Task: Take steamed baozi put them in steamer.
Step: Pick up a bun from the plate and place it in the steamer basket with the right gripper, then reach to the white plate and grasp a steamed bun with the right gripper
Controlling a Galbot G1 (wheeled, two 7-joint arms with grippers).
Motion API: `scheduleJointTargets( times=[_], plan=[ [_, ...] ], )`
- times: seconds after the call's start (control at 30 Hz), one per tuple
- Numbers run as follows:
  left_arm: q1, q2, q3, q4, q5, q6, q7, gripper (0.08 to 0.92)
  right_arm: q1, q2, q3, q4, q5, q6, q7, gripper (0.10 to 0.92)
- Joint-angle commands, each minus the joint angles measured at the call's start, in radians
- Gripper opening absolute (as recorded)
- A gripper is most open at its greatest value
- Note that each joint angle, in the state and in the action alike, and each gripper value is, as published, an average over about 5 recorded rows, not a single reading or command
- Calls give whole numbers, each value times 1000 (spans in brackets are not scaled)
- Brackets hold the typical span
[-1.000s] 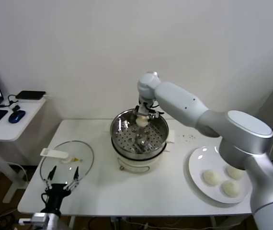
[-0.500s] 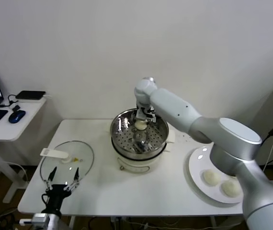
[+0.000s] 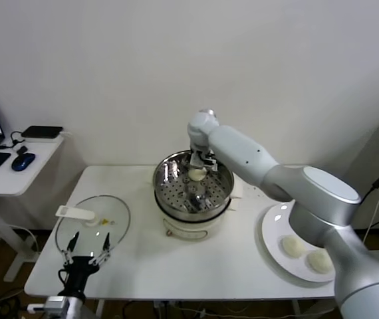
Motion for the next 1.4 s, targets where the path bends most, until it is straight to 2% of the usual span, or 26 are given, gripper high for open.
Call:
scheduleJointTargets(
  times=[0.03, 0.17, 0.33, 0.6, 0.73, 0.83, 1.07, 1.4],
  plan=[
    [3, -2, -1, -5, 1, 1, 0, 823, 5, -7, 9, 12, 4, 4, -10, 822],
    [5, -4, -3, -11, 1, 3, -1, 823, 48, -53, -32, 80, 100, -8, -39, 823],
    [6, -8, -2, -21, 2, 6, 0, 823, 155, -170, -166, 233, 362, -85, -85, 823],
    [3, -10, 1, -35, 3, 13, -1, 823, 389, -492, -441, 496, 881, -431, -94, 823],
    [5, -9, 6, -51, 1, 19, -9, 823, 452, -623, -556, 523, 1104, -581, -70, 823],
    [5, -9, 10, -59, 1, 22, -17, 823, 463, -706, -595, 502, 1208, -659, -63, 823],
    [18, -3, 15, -62, 1, 15, -16, 823, 372, -869, -586, 449, 1308, -777, -48, 823],
    [20, -7, 17, -88, -8, 25, -16, 823, 97, -1003, -447, 551, 1178, -818, -29, 823]
  ],
)
